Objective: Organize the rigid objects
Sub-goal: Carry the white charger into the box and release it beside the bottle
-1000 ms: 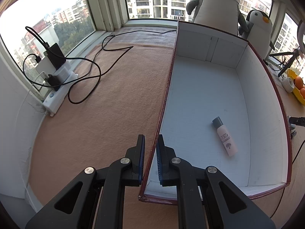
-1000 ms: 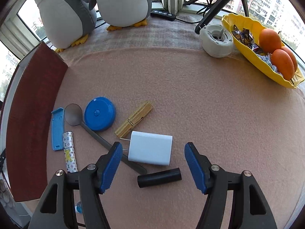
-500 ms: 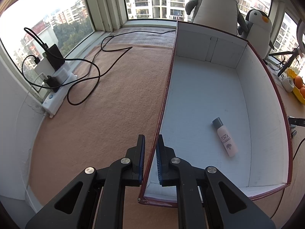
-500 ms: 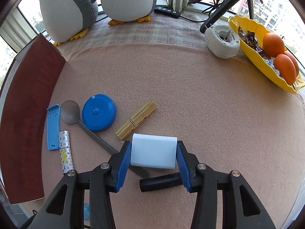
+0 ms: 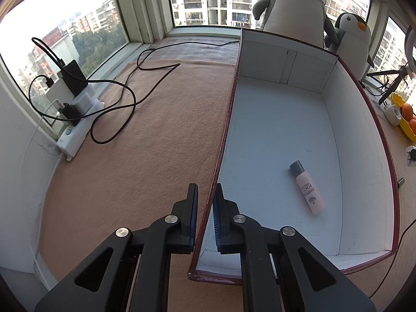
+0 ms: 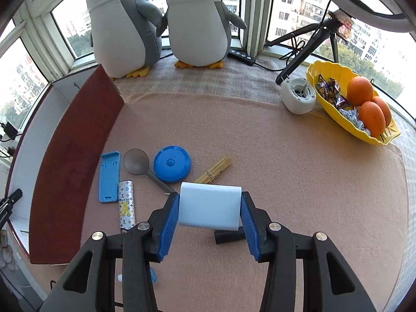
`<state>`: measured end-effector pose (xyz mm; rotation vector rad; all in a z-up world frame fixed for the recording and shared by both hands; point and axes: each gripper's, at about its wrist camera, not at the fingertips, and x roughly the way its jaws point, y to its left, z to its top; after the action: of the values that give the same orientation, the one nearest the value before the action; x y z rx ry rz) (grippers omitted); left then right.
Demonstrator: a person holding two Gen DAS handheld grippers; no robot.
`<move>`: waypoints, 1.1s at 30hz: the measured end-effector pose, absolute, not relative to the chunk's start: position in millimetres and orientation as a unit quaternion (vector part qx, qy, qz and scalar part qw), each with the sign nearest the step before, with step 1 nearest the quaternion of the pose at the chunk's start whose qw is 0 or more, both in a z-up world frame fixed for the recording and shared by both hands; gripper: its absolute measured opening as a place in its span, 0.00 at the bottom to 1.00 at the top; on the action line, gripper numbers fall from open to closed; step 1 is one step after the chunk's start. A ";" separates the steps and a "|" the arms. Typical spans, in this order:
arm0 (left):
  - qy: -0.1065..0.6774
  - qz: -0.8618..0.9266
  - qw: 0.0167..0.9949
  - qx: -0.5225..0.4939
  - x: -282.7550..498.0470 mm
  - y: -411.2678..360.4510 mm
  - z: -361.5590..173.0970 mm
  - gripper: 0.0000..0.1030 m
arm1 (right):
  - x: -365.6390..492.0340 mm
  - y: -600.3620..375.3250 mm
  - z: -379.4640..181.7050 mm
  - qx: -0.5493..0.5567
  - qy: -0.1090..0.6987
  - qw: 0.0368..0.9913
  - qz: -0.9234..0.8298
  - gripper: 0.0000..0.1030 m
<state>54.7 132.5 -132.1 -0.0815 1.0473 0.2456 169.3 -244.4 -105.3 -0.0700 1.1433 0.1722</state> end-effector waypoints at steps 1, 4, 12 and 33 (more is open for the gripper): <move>0.499 0.117 0.858 -0.038 55.2 132.3 -132.1 0.09 | 166.2 -238.4 -99.1 -0.033 0.533 0.840 0.090 0.41; 0.499 0.117 0.858 -0.038 55.6 132.0 -132.1 0.09 | 157.0 -217.2 -80.8 -0.032 0.513 0.849 0.123 0.41; 0.498 0.117 0.858 -0.041 56.0 132.1 -132.4 0.09 | 131.0 -137.1 -49.5 -0.063 0.466 0.856 0.216 0.41; 0.497 0.116 0.859 -0.047 56.8 131.6 -133.1 0.09 | 106.2 -25.1 -77.6 -0.148 0.462 0.821 0.303 0.42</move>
<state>56.8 131.6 -133.1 -0.0981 1.0439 0.2435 106.2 -25.1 -77.6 -0.3149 0.9831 0.6444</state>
